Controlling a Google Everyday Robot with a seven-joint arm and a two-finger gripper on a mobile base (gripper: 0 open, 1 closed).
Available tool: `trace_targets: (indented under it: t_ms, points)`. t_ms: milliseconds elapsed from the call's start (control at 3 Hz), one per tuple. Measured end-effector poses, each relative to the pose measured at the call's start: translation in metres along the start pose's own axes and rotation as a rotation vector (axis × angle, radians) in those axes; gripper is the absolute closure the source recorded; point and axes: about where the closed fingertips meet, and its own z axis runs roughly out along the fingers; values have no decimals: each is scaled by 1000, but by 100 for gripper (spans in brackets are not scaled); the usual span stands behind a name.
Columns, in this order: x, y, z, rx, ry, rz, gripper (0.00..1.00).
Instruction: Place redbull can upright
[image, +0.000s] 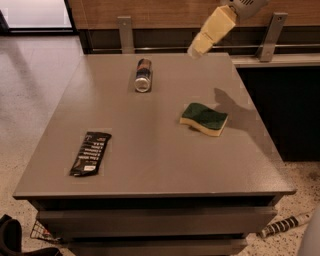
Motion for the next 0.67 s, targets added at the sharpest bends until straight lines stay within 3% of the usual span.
trace_targets:
  t_ms: [667]
  points:
    - [-46, -6, 47, 15, 175, 271, 0]
